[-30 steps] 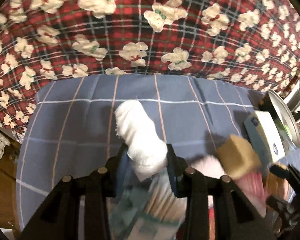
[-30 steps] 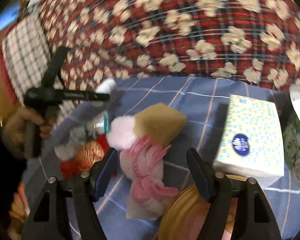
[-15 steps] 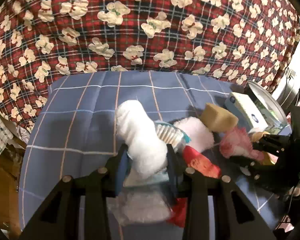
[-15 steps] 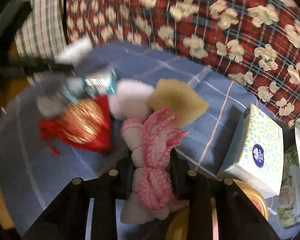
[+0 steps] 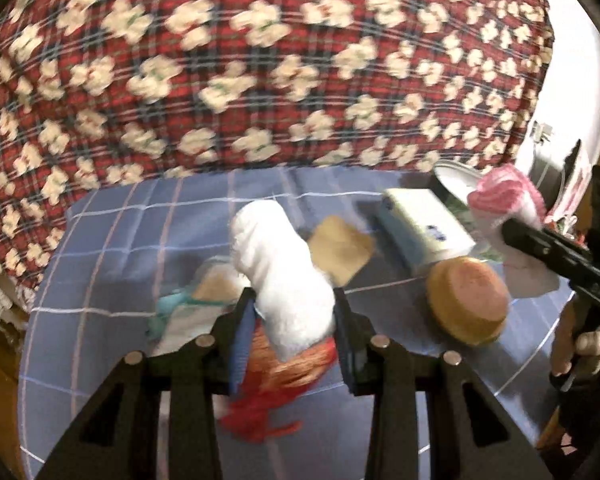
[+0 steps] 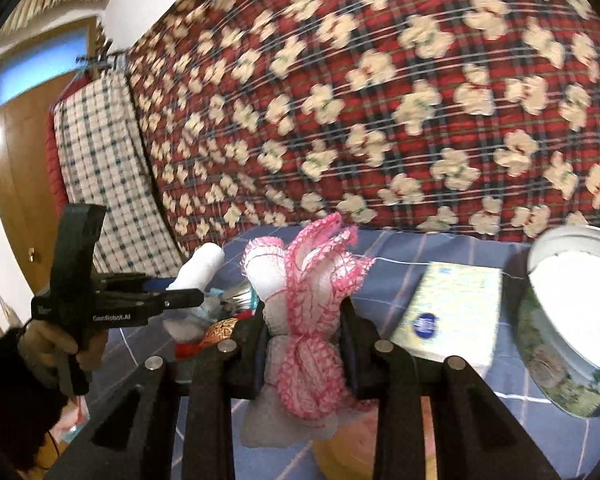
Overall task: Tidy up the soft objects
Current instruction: 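Carry the roll in the left tool and towel bundle in the right tool over the tin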
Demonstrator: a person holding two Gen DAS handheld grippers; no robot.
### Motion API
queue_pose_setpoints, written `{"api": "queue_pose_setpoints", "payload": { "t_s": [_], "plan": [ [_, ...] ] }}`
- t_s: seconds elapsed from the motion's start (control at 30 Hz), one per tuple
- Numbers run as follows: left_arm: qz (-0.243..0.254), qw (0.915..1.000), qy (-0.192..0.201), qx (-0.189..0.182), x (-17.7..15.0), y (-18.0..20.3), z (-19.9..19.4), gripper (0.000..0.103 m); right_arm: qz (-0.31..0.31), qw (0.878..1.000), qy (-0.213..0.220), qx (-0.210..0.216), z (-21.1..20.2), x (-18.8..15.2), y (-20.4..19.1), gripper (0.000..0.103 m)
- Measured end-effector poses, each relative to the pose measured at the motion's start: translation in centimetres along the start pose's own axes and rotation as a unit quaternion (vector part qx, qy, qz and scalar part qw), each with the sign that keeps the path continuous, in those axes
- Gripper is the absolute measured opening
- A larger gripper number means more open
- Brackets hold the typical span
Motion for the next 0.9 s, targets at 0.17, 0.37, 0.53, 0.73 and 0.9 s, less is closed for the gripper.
{"api": "queue_pose_setpoints", "payload": {
  "t_s": [0.17,0.37,0.53,0.73,0.9],
  "plan": [
    [0.036,0.9989,0.009,-0.028,1.2,5.1,0.3,0.035,0.015,0.998,0.040,-0.045,-3.9,0.8,3.8,0.032],
    [0.058,0.9953,0.027,-0.073,3.2,11.5,1.1,0.035,0.015,0.987,0.074,-0.140,-8.4,1.1,10.3,0.032],
    [0.079,0.9915,0.031,-0.099,4.7,16.6,3.2,0.035,0.059,0.970,0.098,-0.214,-13.4,1.4,18.1,0.033],
    [0.089,0.9866,0.035,-0.132,6.8,22.7,6.8,0.035,0.107,0.954,0.111,-0.257,-16.6,2.1,25.2,0.033],
    [0.096,0.9861,0.030,-0.133,8.1,27.4,10.7,0.035,0.133,0.949,0.099,-0.268,-14.6,2.2,29.0,0.033]
  ]
}}
Point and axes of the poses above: each gripper's, at about its wrist camera, not at the fingertips, and z roughly the way its jaws point, y to its right, x to its top, the point moved 7 cm from there along z, roughly the way its jaws point, and after that the axes turned 2 degrees about y, right-handed, at the moved point
